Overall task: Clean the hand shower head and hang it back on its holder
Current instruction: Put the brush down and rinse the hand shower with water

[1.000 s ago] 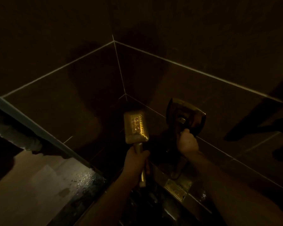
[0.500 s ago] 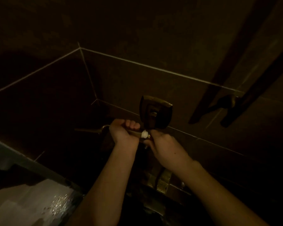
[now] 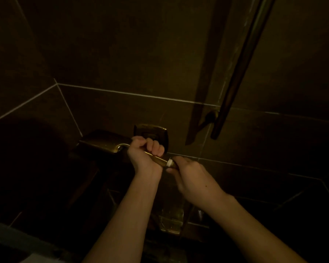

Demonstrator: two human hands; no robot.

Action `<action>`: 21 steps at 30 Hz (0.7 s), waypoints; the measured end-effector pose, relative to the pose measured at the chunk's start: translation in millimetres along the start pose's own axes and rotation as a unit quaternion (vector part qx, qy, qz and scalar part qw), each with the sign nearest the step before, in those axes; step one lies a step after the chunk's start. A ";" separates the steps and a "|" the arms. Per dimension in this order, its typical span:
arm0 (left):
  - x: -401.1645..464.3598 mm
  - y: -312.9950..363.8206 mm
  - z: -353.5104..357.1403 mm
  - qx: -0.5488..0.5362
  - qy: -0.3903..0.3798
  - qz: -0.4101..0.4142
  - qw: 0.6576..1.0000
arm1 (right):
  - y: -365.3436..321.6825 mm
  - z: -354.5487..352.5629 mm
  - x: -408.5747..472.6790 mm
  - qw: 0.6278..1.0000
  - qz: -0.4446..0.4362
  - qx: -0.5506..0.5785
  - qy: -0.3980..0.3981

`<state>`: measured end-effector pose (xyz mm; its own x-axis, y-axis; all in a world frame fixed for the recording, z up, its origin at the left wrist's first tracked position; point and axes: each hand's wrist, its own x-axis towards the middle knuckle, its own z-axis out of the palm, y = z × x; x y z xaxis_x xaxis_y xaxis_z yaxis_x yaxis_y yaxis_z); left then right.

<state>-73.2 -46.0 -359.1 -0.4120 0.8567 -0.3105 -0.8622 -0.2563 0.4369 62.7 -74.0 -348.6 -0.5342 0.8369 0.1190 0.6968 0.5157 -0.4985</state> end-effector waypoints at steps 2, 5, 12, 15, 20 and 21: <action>-5.3 -5.2 4.8 0.006 -0.030 0.001 1.000 | 3.4 -7.9 -2.7 0.991 0.062 0.106 -0.048; -10.9 -11.5 14.7 -0.008 -0.106 -0.048 0.993 | 13.0 -23.4 -7.5 0.888 0.161 0.405 -0.146; -26.6 -31.5 58.0 0.274 -0.089 0.017 0.957 | 6.6 -19.0 -27.1 0.867 0.164 0.469 -0.032; -34.2 -37.5 65.2 0.297 -0.090 0.094 0.946 | 4.1 -20.4 -32.3 0.902 0.174 0.394 0.042; -41.7 -34.4 66.7 0.241 -0.041 0.049 0.968 | 14.6 -26.7 -35.8 0.949 0.160 0.258 0.080; -43.3 -33.9 69.2 0.230 -0.025 0.031 0.972 | 16.6 -26.2 -36.6 0.955 0.159 0.236 0.080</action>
<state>-5.8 -43.5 -302.1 -0.4334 0.8701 -0.2349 -0.6088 -0.0904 0.7881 106.4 -91.3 -338.7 -0.2258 0.9742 0.0073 0.4978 0.1218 -0.8587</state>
